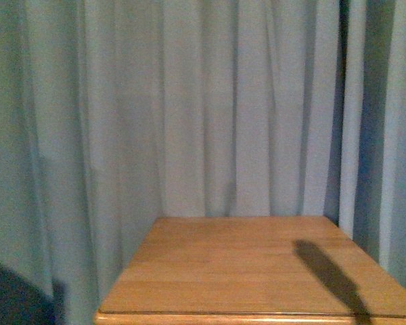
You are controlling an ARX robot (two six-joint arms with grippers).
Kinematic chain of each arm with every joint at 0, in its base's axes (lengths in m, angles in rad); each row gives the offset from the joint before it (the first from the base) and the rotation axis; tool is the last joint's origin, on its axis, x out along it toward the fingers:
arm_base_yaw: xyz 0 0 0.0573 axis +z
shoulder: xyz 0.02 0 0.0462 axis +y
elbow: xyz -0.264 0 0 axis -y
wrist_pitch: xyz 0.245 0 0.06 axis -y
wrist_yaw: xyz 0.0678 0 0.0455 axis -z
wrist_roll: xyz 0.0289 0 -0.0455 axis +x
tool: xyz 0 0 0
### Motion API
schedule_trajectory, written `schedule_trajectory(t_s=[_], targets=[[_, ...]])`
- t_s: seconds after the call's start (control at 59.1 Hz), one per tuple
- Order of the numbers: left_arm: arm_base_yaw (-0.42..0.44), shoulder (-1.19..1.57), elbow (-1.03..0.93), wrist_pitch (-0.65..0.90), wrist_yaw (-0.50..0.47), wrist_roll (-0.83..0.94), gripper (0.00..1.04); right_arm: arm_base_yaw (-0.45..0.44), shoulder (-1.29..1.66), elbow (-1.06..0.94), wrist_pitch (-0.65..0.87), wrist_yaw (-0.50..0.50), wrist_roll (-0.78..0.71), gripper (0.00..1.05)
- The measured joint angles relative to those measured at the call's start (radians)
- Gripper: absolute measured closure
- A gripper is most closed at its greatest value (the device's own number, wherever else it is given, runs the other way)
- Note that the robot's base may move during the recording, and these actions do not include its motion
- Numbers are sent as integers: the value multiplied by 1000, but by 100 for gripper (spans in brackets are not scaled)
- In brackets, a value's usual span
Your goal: Clean up trash
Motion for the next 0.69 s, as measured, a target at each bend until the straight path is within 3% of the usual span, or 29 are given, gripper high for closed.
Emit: schedule_trajectory(t_s=[0.694], targets=[[3,-3,-1,-2,-6,-3,76,0,-1,2,-1,-2,-4,85]])
